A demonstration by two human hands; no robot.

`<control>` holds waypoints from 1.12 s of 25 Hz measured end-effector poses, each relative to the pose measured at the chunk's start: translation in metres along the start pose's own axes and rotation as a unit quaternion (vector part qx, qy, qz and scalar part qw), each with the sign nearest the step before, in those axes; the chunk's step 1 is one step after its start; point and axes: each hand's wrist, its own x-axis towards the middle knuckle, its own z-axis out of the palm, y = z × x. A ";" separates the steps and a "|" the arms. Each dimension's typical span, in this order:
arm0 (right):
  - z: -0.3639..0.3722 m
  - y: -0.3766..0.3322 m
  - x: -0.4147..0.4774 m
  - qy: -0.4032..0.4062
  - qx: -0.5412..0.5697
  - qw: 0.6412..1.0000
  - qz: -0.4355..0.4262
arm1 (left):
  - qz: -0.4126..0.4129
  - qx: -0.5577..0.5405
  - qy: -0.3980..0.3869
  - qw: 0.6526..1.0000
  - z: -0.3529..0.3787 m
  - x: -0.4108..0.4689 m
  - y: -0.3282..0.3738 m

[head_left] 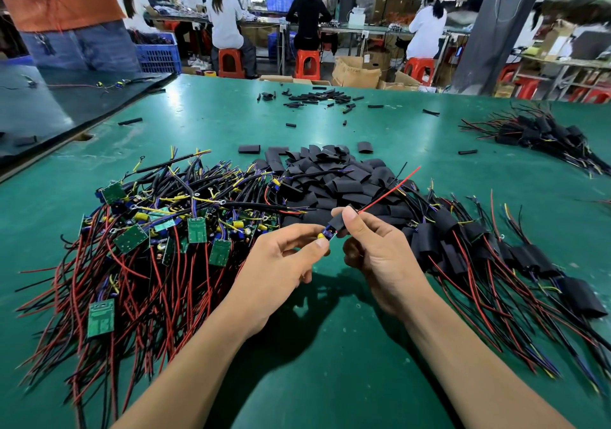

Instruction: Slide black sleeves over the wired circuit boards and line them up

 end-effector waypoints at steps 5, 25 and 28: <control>-0.005 0.001 0.002 -0.005 -0.067 0.998 0.001 | -0.015 -0.010 -0.002 1.000 -0.002 0.001 0.001; 0.003 -0.006 -0.004 0.030 -0.080 0.995 0.047 | -0.114 -0.097 -0.004 0.989 0.005 0.005 0.000; 0.004 -0.005 -0.005 0.057 -0.037 0.997 0.038 | -0.121 -0.080 0.015 0.989 0.005 0.005 -0.001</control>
